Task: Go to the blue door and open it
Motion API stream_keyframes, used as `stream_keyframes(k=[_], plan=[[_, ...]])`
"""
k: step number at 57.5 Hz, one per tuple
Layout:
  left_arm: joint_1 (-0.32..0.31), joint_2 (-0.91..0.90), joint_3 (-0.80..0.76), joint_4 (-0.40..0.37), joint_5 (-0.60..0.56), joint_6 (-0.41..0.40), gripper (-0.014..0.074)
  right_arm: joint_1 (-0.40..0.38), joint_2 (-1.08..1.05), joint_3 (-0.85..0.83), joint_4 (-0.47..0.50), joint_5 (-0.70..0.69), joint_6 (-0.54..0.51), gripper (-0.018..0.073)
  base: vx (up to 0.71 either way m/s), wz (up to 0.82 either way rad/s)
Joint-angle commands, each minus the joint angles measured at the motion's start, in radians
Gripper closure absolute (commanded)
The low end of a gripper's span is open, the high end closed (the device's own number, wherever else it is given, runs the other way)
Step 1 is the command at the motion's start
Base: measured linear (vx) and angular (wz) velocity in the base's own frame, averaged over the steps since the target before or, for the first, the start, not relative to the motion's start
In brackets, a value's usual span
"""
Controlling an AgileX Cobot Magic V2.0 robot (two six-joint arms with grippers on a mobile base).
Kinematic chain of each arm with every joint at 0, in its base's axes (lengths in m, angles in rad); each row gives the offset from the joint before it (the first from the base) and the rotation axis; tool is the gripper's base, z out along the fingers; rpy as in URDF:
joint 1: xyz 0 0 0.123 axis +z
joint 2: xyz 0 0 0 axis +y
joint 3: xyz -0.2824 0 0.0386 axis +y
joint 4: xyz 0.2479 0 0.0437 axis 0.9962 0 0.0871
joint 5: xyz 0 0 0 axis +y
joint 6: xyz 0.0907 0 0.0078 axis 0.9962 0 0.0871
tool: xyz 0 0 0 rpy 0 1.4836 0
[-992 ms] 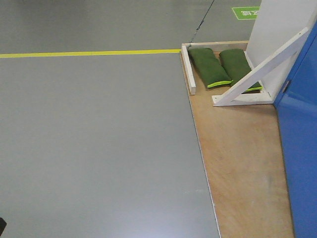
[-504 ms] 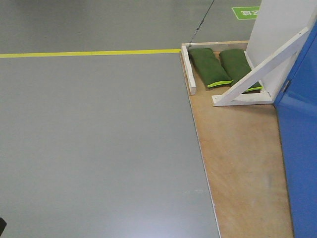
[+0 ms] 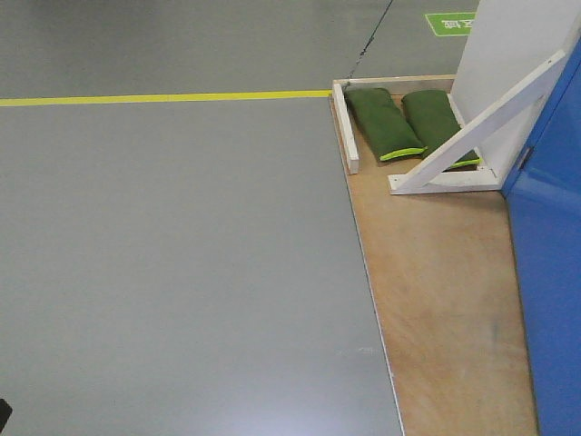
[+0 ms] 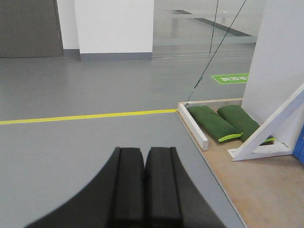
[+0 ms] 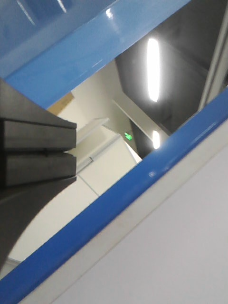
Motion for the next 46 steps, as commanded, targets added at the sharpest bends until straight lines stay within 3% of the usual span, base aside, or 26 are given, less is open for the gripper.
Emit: stream_keyframes(k=[1, 15, 26, 46], plan=[[-0.002, -0.014, -0.025, -0.006, -0.087, -0.007, 0.0524, -0.06, 0.027, -0.045, 0.019, 0.128, 0.0, 0.0561, 0.0, 0.0], [-0.002, -0.014, -0.025, -0.006, -0.087, -0.007, 0.0524, -0.063, 0.155, -0.075, 0.227, 0.036, 0.0, 0.0561, 0.0, 0.0], [-0.002, -0.014, -0.025, -0.006, -0.087, -0.007, 0.0524, -0.063, 0.222, -0.098, 0.311, 0.106, 0.0, 0.0561, 0.0, 0.0], [-0.002, -0.014, -0.025, -0.006, -0.087, -0.007, 0.0524, -0.063, 0.256, -0.098, 0.32, 0.343, 0.003, 0.0561, 0.0, 0.0]])
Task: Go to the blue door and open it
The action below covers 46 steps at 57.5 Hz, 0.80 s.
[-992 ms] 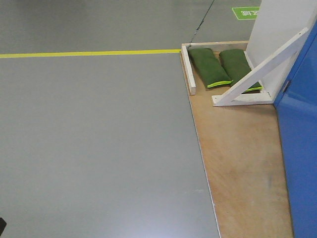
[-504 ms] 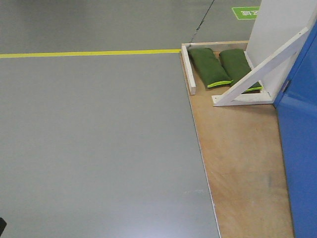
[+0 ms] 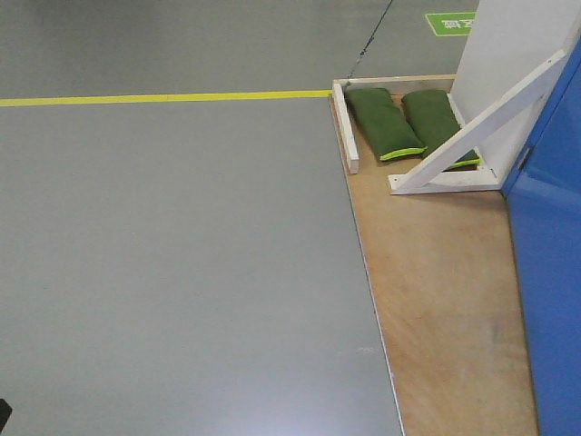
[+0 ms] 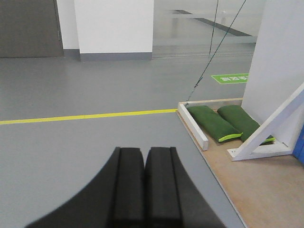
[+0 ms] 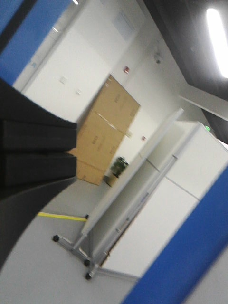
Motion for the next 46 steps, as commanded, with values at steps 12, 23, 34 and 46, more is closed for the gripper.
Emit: stream_keyframes(k=[12, 23, 34, 46], plan=[[-0.002, -0.014, -0.025, -0.006, -0.087, -0.007, 0.0524, -0.005, -0.039, -0.037, 0.03, 0.193, -0.005, 0.0561, 0.0, 0.0], [-0.002, -0.014, -0.025, -0.006, -0.087, -0.007, 0.0524, -0.005, -0.039, -0.037, 0.03, 0.24, -0.005, 0.0561, 0.0, 0.0], [-0.002, -0.014, -0.025, -0.006, -0.087, -0.007, 0.0524, -0.005, -0.063, -0.037, 0.03, 0.332, -0.005, 0.0561, 0.0, 0.0], [-0.002, -0.014, -0.025, -0.006, -0.087, -0.007, 0.0524, -0.003, -0.104, -0.037, 0.03, 0.375, -0.005, 0.0561, 0.0, 0.0]])
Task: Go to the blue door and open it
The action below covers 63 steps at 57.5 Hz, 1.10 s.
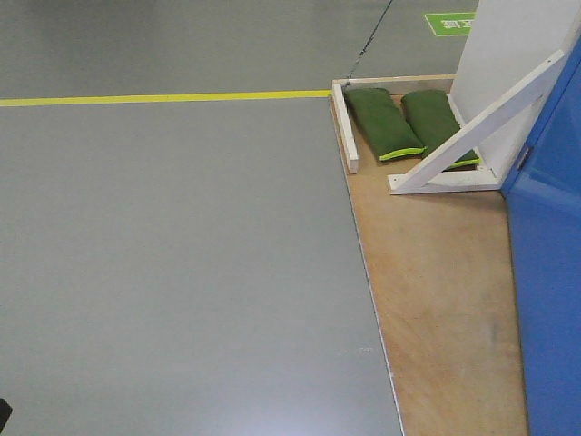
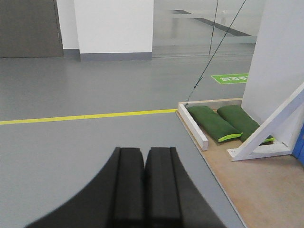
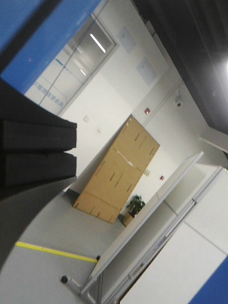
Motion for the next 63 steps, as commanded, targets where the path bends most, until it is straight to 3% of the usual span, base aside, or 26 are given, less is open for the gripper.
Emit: stream_keyframes(k=[1, 11, 34, 56, 63], plan=[[-0.002, -0.014, -0.025, -0.006, -0.087, -0.007, 0.0524, 0.02, -0.06, -0.037, 0.031, 0.176, -0.013, 0.0561, 0.0, 0.0], [-0.002, -0.014, -0.025, -0.006, -0.087, -0.007, 0.0524, 0.024, -0.088, -0.028, 0.022, 0.174, -0.013, 0.0561, 0.0, 0.0], [-0.002, -0.014, -0.025, -0.006, -0.087, -0.007, 0.0524, 0.158, -0.153, 0.01, -0.025, 0.095, -0.013, 0.0561, 0.0, 0.0], [-0.002, -0.014, -0.025, -0.006, -0.087, -0.007, 0.0524, 0.171, -0.189, 0.01, -0.054, 0.106, -0.013, 0.0561, 0.0, 0.0], [-0.002, -0.014, -0.025, -0.006, -0.087, -0.007, 0.0524, 0.215, -0.193, 0.01, -0.056, 0.074, -0.013, 0.0561, 0.0, 0.0]])
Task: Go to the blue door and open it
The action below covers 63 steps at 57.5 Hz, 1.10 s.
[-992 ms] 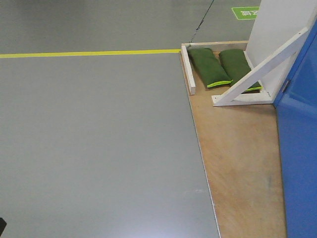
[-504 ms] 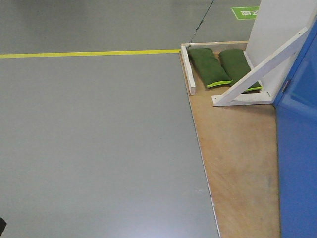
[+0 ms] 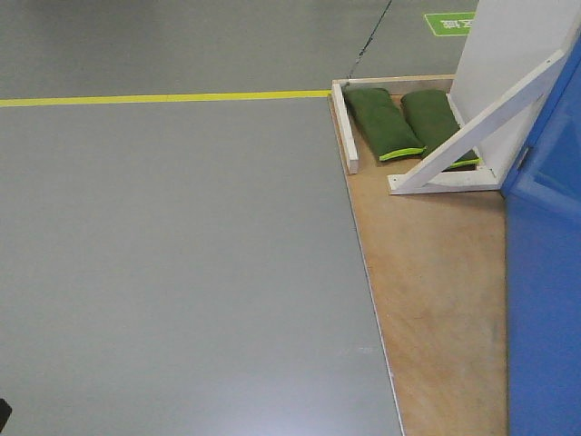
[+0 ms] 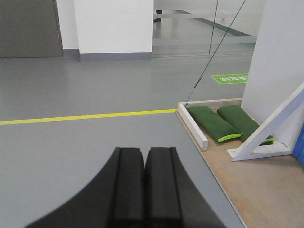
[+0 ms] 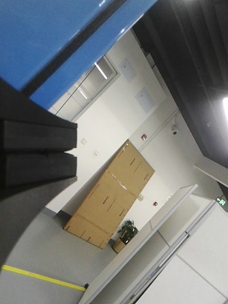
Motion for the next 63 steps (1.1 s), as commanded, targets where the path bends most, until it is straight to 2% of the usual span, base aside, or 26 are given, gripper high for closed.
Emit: stream_keyframes(k=[1, 21, 63], plan=[[-0.002, -0.014, -0.025, -0.006, -0.087, -0.007, 0.0524, 0.061, -0.039, -0.037, -0.008, 0.189, -0.013, 0.0561, 0.0, 0.0], [-0.002, -0.014, -0.025, -0.006, -0.087, -0.007, 0.0524, 0.147, -0.044, -0.037, -0.051, 0.16, -0.013, 0.0561, 0.0, 0.0], [-0.002, -0.014, -0.025, -0.006, -0.087, -0.007, 0.0524, 0.365, -0.062, -0.037, -0.051, 0.135, -0.013, 0.0561, 0.0, 0.0]])
